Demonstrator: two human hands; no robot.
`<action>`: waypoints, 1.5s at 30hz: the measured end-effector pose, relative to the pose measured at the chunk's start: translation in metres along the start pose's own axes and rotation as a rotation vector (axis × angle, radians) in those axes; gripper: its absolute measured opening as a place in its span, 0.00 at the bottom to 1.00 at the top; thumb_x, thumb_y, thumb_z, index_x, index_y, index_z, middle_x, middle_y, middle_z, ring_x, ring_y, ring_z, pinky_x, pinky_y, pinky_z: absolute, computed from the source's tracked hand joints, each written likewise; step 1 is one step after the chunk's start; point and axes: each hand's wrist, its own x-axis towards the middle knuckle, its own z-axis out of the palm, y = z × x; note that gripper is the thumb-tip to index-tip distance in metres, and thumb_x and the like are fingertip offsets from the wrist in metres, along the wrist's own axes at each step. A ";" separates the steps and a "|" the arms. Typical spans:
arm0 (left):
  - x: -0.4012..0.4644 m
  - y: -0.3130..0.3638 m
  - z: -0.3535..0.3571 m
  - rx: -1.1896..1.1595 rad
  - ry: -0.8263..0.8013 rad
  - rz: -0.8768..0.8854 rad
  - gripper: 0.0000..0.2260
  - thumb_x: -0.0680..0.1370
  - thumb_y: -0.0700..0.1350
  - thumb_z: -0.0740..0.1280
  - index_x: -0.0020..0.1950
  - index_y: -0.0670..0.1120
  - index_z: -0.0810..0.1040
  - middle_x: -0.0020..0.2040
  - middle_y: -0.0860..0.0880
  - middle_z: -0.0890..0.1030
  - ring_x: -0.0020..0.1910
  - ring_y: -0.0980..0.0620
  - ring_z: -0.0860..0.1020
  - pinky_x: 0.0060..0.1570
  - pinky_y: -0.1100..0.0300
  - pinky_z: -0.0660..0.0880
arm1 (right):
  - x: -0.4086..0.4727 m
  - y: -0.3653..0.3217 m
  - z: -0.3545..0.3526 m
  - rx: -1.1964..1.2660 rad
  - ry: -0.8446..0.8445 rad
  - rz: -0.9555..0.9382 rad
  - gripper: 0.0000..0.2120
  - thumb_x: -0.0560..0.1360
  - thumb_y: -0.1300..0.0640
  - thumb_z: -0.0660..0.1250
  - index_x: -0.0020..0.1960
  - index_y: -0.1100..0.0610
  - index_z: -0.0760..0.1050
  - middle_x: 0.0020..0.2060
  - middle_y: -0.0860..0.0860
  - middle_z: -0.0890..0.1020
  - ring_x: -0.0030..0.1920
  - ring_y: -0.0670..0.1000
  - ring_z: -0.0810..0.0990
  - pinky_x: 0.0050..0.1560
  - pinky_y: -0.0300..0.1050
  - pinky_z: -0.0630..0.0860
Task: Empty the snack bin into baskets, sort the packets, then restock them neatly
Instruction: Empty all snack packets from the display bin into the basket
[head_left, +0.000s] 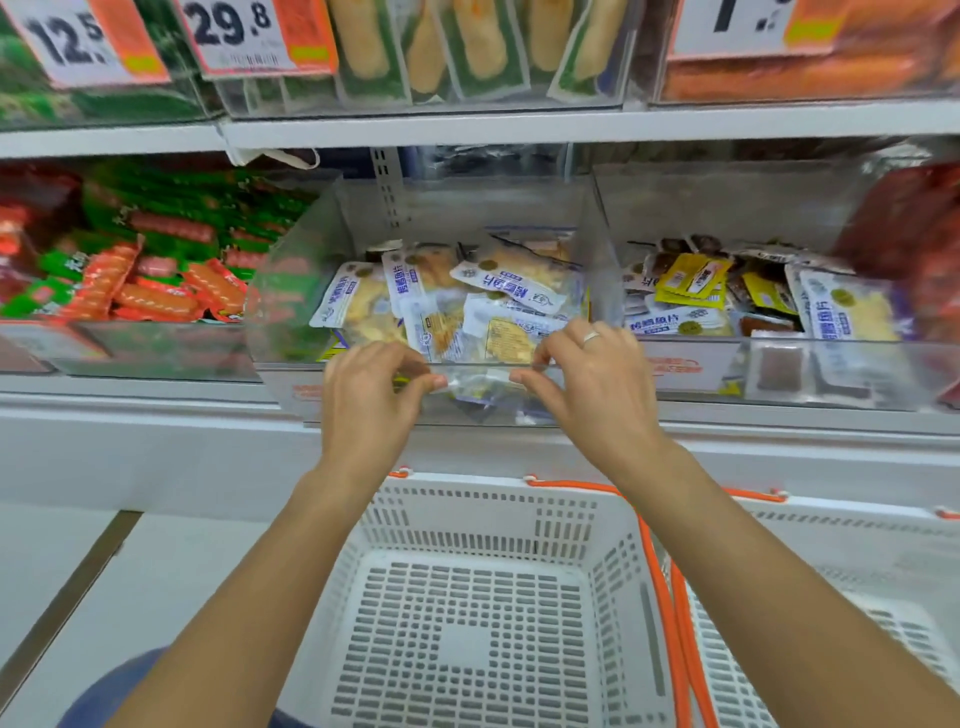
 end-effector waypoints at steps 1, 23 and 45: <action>0.000 0.000 -0.001 0.009 -0.001 0.006 0.09 0.69 0.50 0.74 0.40 0.46 0.80 0.38 0.53 0.81 0.40 0.51 0.76 0.47 0.61 0.60 | -0.001 -0.002 -0.001 -0.006 -0.011 0.014 0.12 0.71 0.46 0.72 0.40 0.55 0.78 0.36 0.51 0.78 0.37 0.55 0.76 0.41 0.45 0.67; 0.072 -0.023 -0.033 -0.030 -0.585 -0.355 0.36 0.72 0.60 0.69 0.74 0.45 0.62 0.72 0.46 0.66 0.68 0.44 0.68 0.58 0.55 0.69 | 0.085 -0.035 0.002 0.085 -0.745 0.375 0.47 0.69 0.34 0.68 0.78 0.53 0.51 0.75 0.56 0.60 0.73 0.58 0.60 0.69 0.53 0.65; 0.109 -0.001 0.013 -0.030 -0.640 -0.605 0.18 0.69 0.54 0.74 0.54 0.48 0.78 0.57 0.48 0.80 0.56 0.48 0.77 0.55 0.54 0.74 | 0.092 -0.018 0.040 0.142 -1.006 0.417 0.59 0.67 0.34 0.69 0.76 0.51 0.29 0.76 0.58 0.56 0.75 0.61 0.55 0.70 0.56 0.64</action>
